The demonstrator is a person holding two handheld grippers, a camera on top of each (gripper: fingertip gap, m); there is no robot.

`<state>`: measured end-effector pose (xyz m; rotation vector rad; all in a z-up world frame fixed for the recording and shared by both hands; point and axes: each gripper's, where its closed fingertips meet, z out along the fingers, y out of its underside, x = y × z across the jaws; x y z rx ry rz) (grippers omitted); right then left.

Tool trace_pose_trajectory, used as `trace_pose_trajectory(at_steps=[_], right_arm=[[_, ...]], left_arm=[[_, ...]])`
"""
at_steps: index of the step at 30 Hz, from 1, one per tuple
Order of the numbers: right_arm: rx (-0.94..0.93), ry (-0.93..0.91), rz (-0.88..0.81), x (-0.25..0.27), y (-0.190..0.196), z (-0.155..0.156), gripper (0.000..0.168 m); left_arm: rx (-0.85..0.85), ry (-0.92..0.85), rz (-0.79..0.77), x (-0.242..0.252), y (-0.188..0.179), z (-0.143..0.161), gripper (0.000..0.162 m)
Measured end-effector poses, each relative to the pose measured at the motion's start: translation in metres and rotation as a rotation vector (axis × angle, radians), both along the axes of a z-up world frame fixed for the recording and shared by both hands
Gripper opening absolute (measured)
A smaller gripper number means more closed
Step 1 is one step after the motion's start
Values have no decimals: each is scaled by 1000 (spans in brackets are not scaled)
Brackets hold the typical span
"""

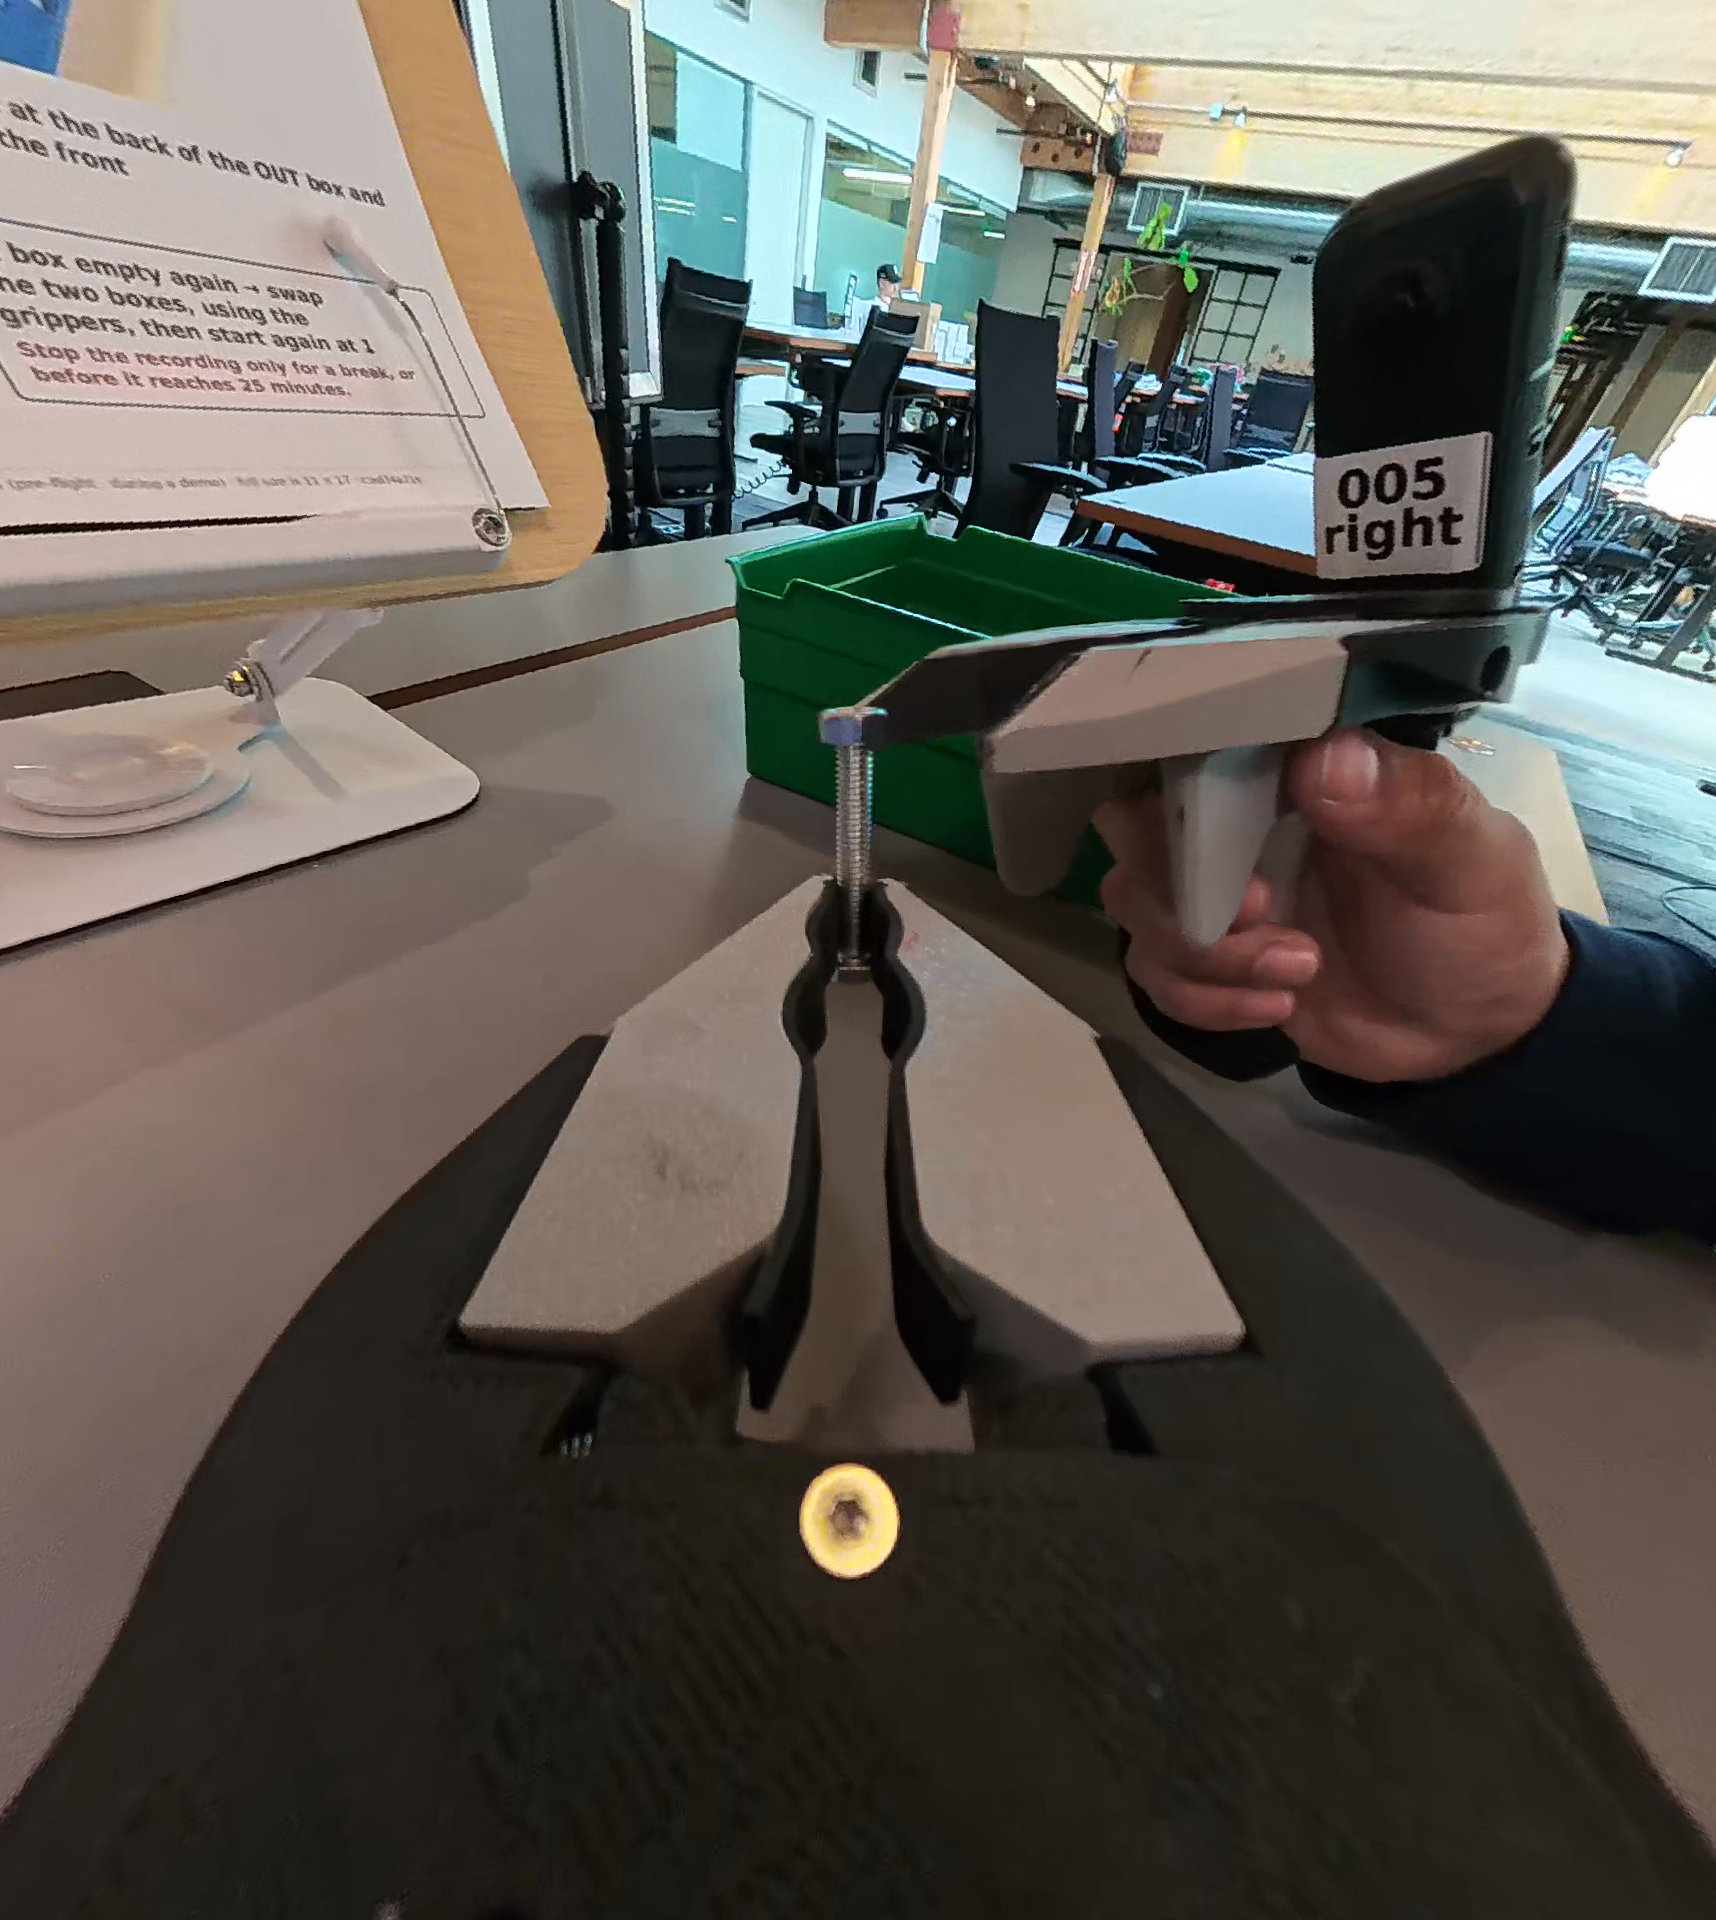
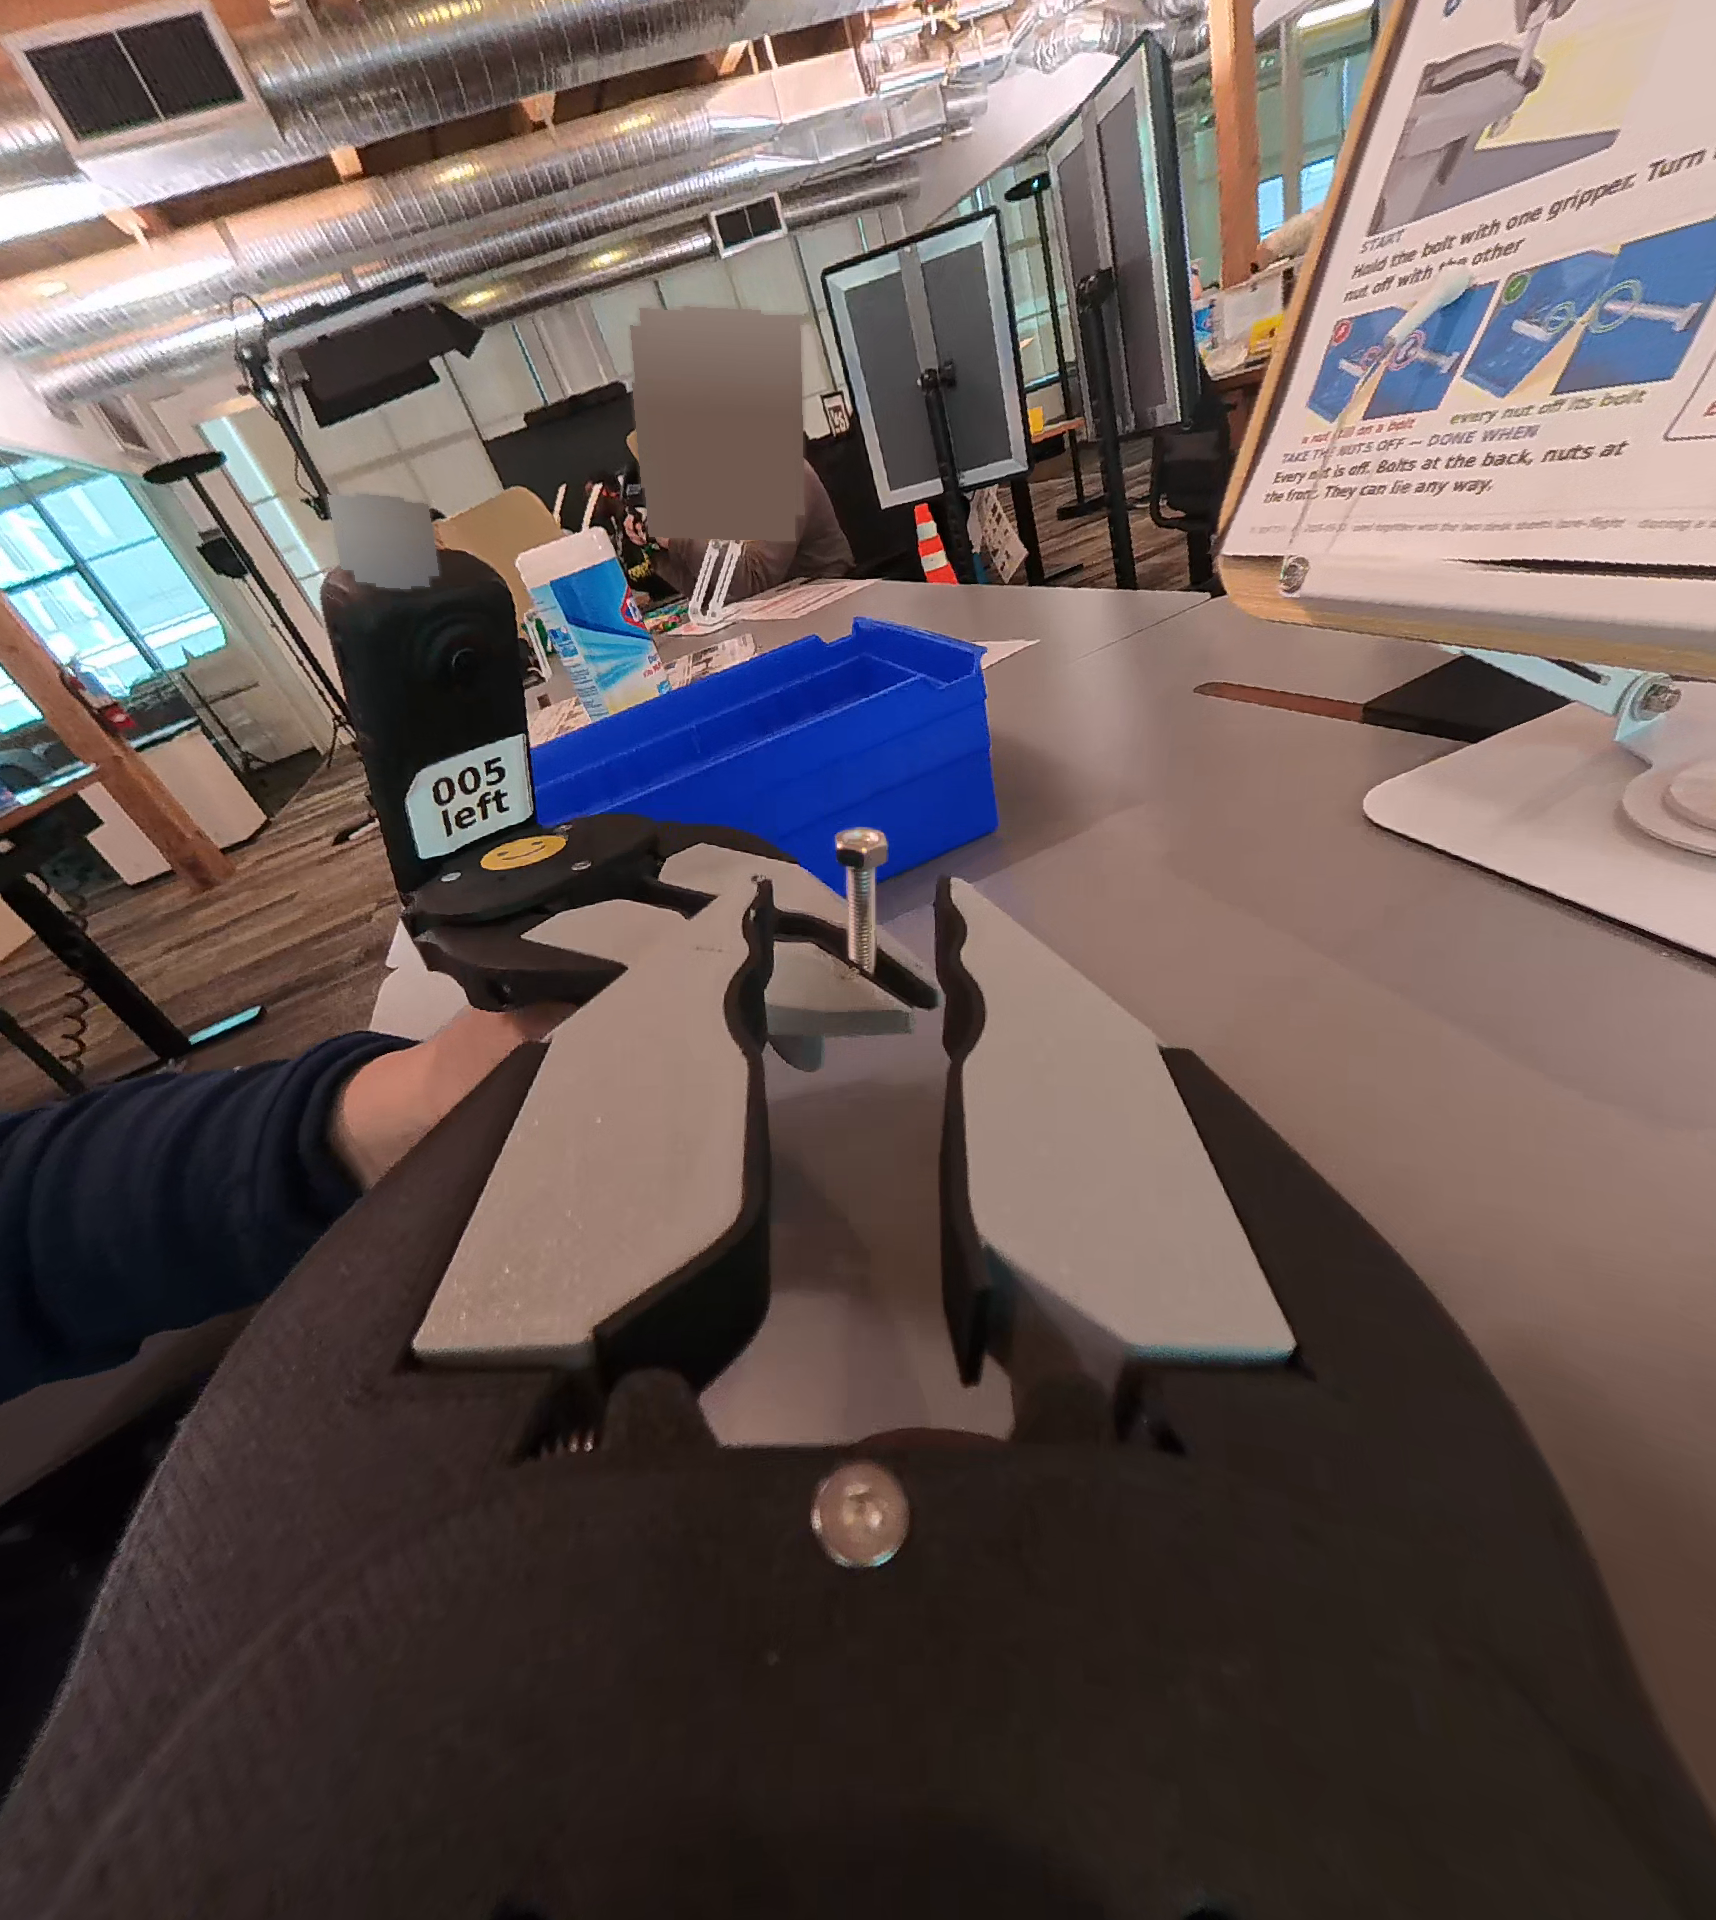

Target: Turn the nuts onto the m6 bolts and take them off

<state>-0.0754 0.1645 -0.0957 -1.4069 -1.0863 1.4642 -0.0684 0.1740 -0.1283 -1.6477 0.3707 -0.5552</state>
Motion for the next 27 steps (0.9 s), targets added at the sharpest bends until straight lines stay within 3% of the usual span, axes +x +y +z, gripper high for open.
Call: trace_pose_trajectory(at_steps=[10,20,27], right_arm=[[30,-37,46,-12,-16,-9,29],[-5,6,-1,-1,-1,0,29],[11,-12,9,-5,-6,-3,29]], left_arm=[[-21,61,-110,36,-7,-13,3],[-10,4,37,-5,3,-3,3],[-17,15,11,1,2,-5,3]])
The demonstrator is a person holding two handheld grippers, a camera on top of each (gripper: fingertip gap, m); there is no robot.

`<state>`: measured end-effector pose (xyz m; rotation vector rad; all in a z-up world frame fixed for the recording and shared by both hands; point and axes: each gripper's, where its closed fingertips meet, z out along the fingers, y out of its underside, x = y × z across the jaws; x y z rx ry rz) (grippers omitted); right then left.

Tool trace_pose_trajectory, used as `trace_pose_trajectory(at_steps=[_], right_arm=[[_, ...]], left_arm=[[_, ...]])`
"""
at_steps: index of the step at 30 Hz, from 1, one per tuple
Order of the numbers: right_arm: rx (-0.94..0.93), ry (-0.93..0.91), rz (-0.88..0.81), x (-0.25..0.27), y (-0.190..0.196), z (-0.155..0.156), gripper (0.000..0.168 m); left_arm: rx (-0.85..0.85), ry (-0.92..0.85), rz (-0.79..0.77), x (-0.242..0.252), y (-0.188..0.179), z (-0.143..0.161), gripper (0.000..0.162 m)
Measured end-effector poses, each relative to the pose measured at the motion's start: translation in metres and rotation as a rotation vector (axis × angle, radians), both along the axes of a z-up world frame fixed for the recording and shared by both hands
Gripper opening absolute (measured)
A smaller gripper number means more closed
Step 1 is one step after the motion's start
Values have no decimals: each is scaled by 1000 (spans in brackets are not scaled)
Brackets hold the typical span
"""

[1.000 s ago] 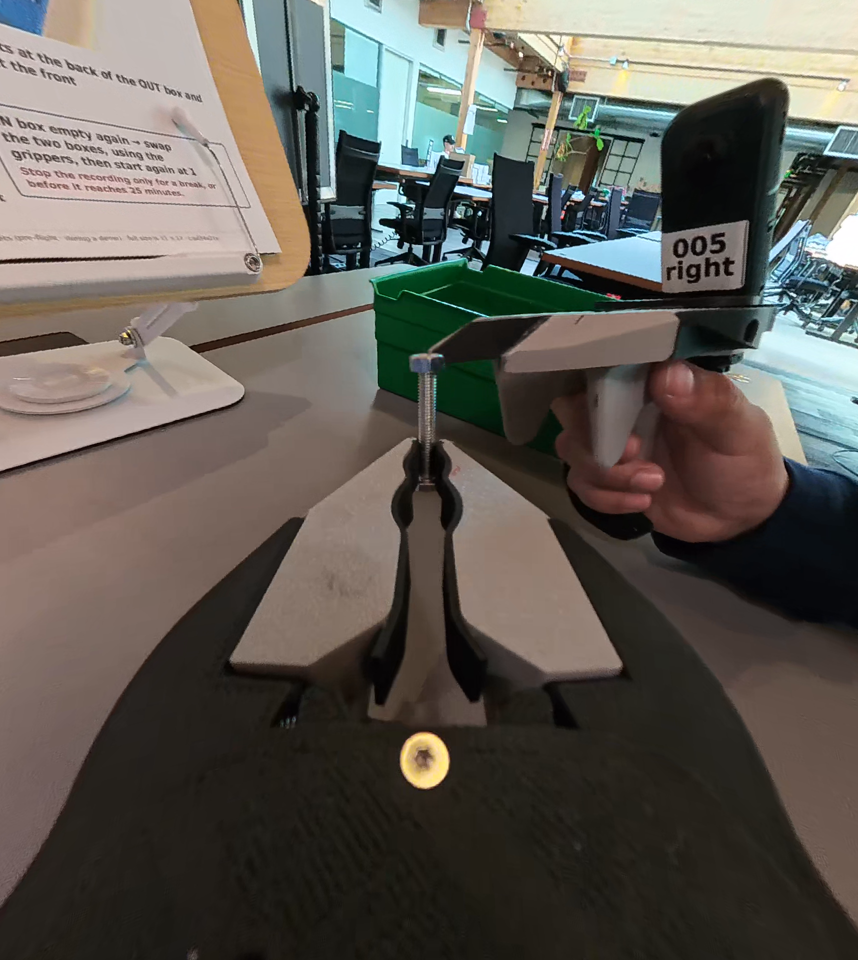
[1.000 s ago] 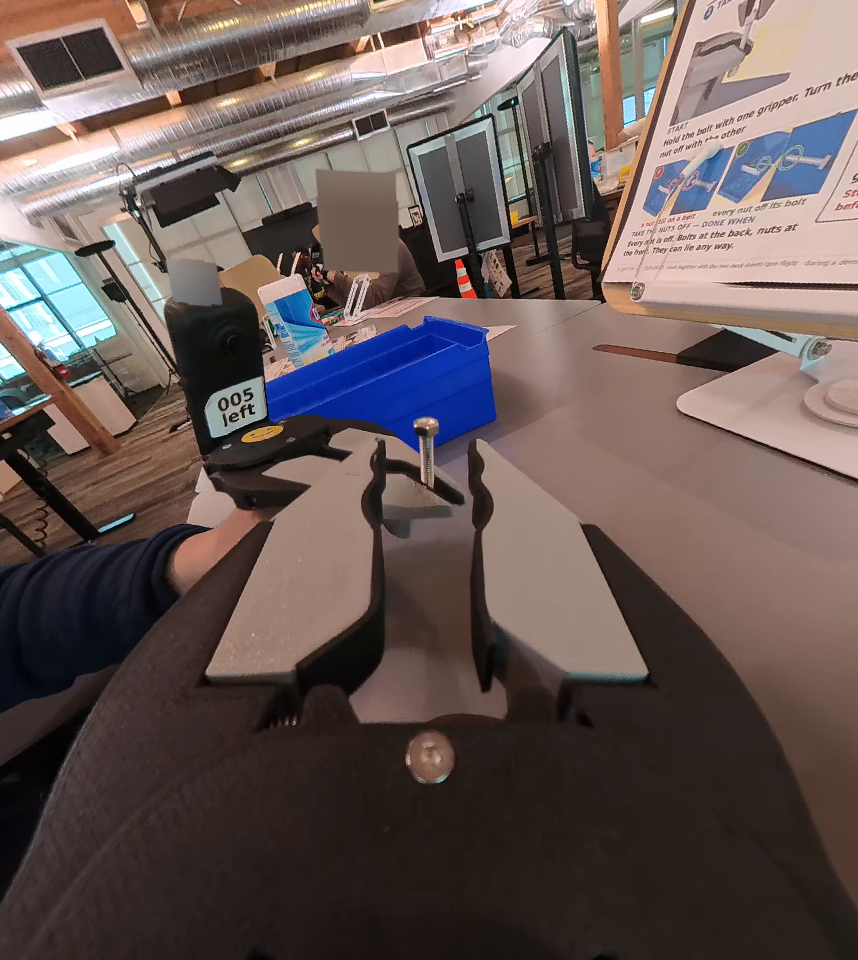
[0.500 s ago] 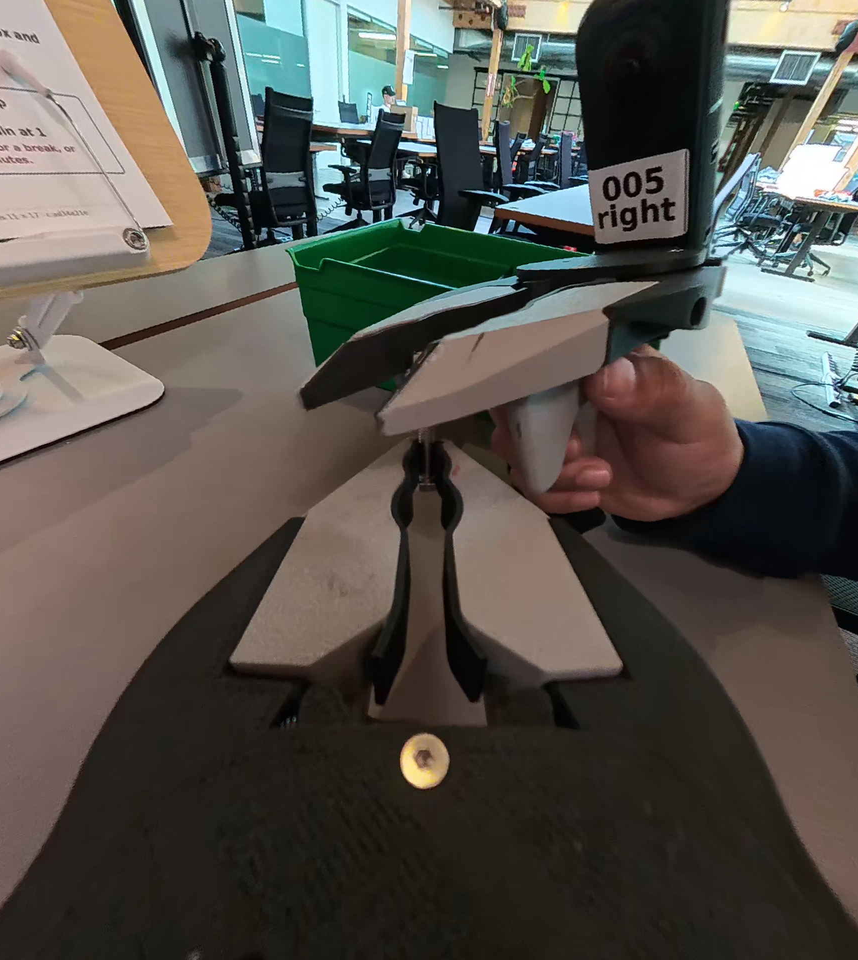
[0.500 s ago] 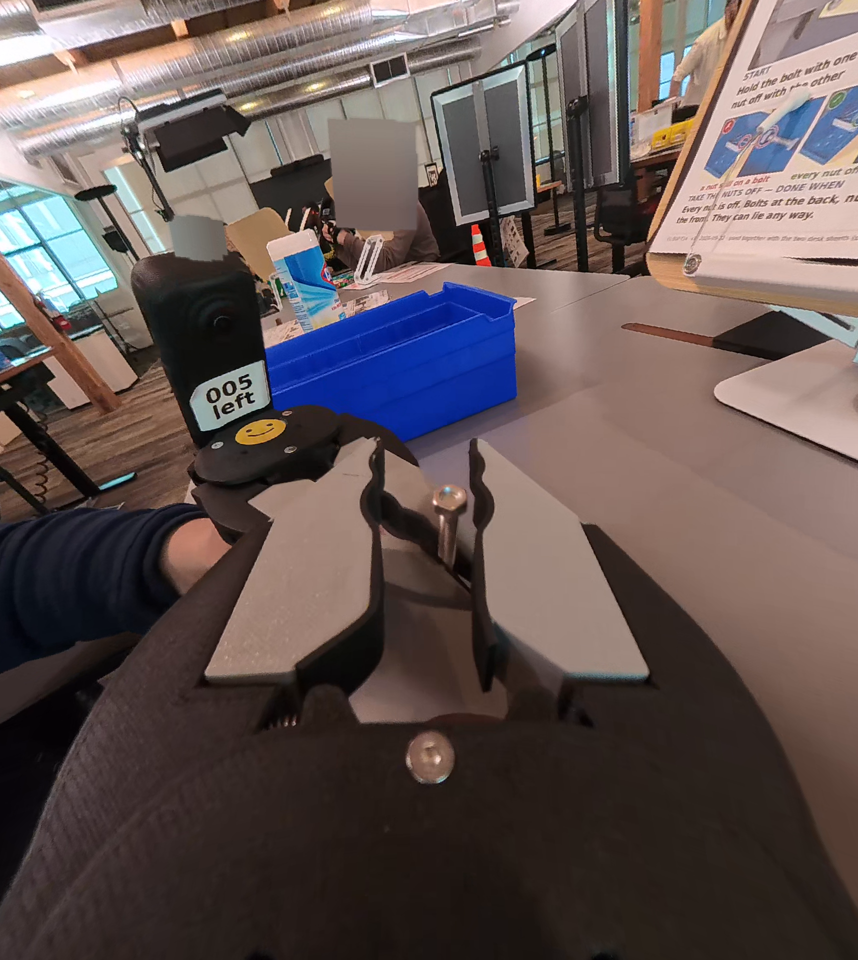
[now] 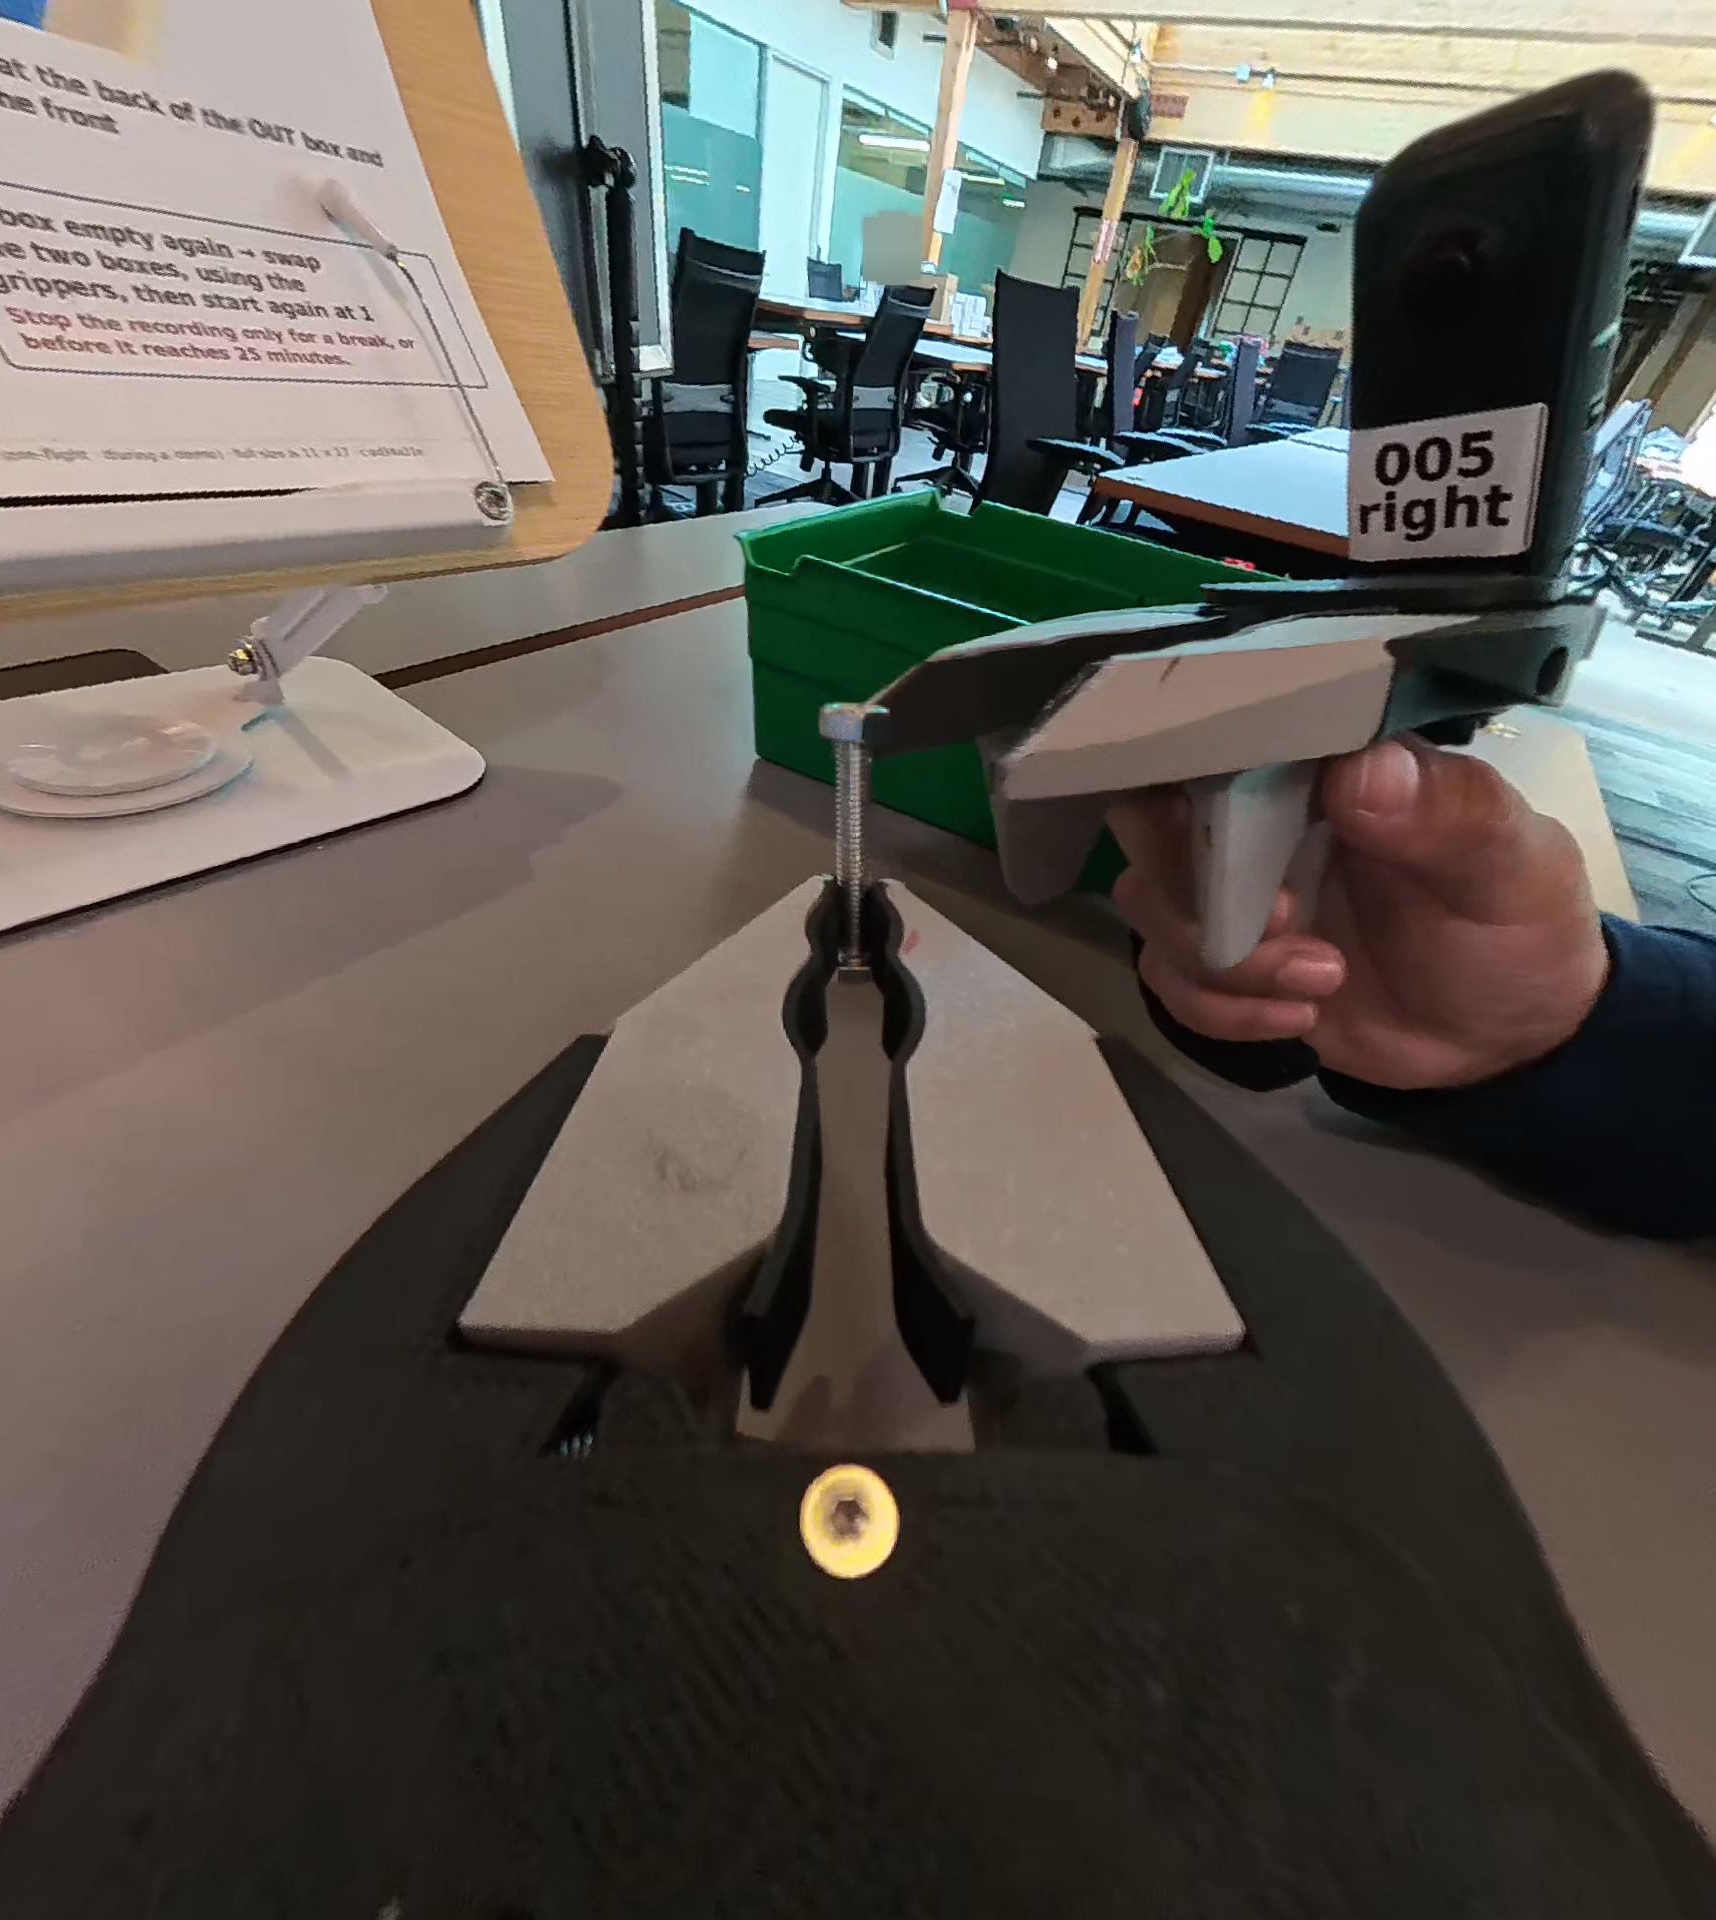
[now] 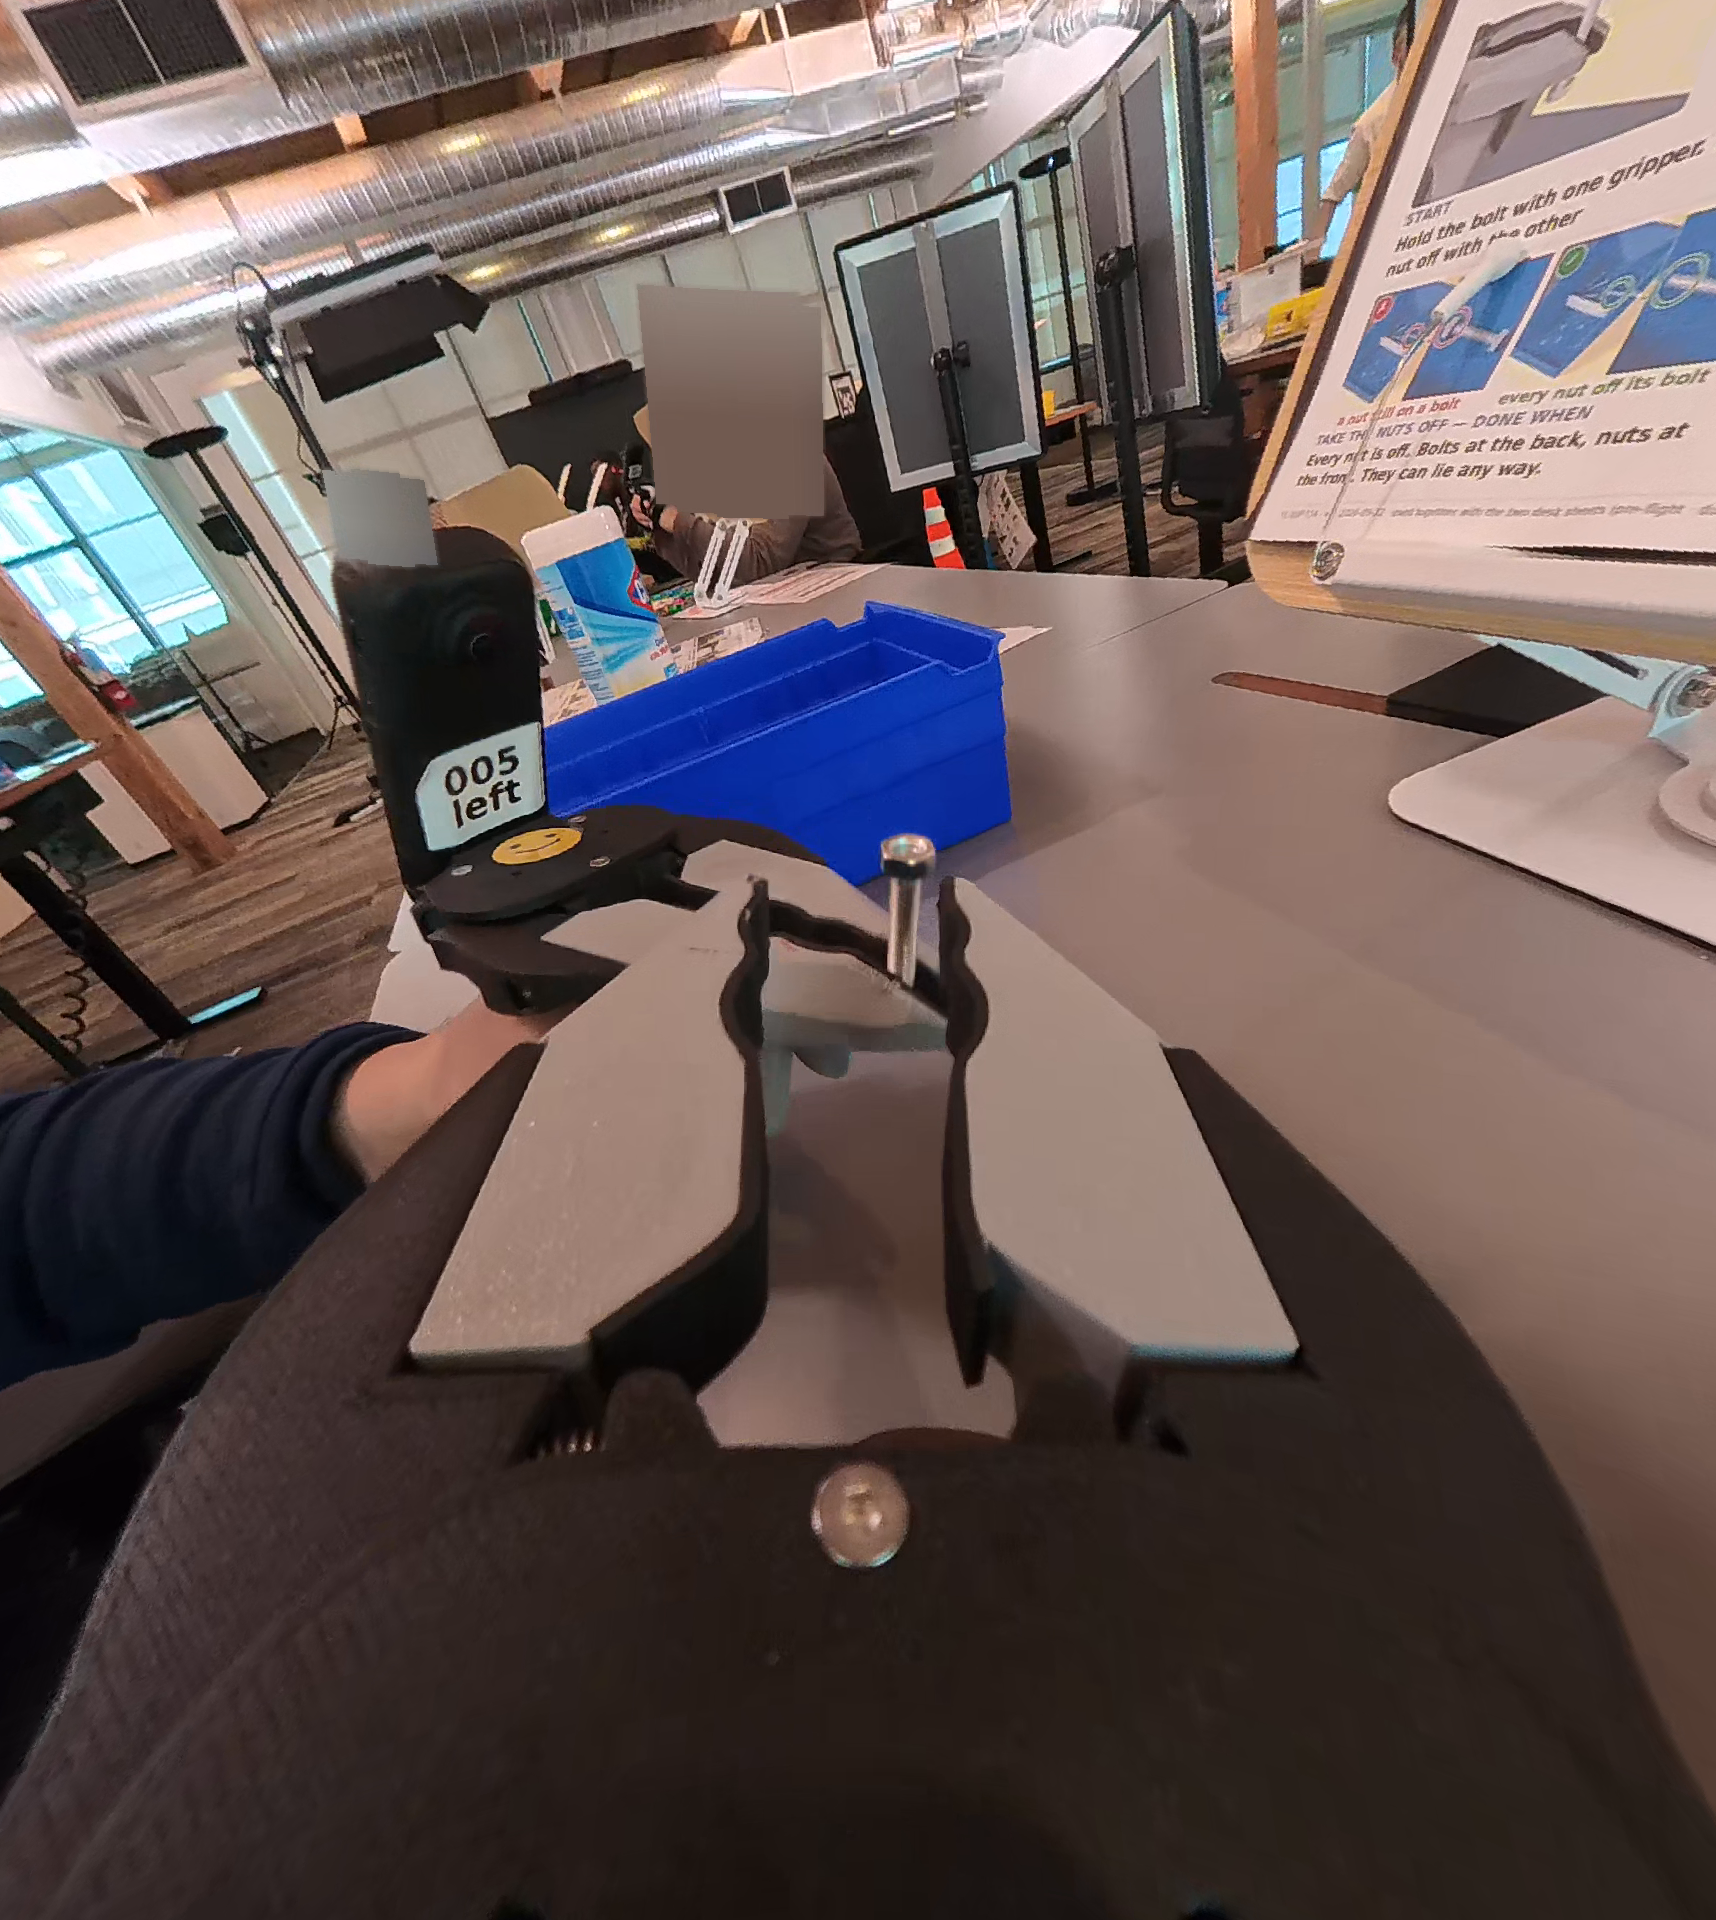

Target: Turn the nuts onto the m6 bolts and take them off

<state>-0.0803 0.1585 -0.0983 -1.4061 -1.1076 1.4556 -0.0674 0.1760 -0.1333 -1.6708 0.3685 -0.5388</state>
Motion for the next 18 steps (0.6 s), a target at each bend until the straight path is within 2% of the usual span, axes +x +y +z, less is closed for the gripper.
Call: trace_pose_trajectory(at_steps=[9,18], right_arm=[[8,-7,35,-6,-10,-1,32],[14,19,-11,2,2,6,34]], left_arm=[[6,58,-92,29,-8,-5,3],[13,50,-36,15,-4,-2,3]])
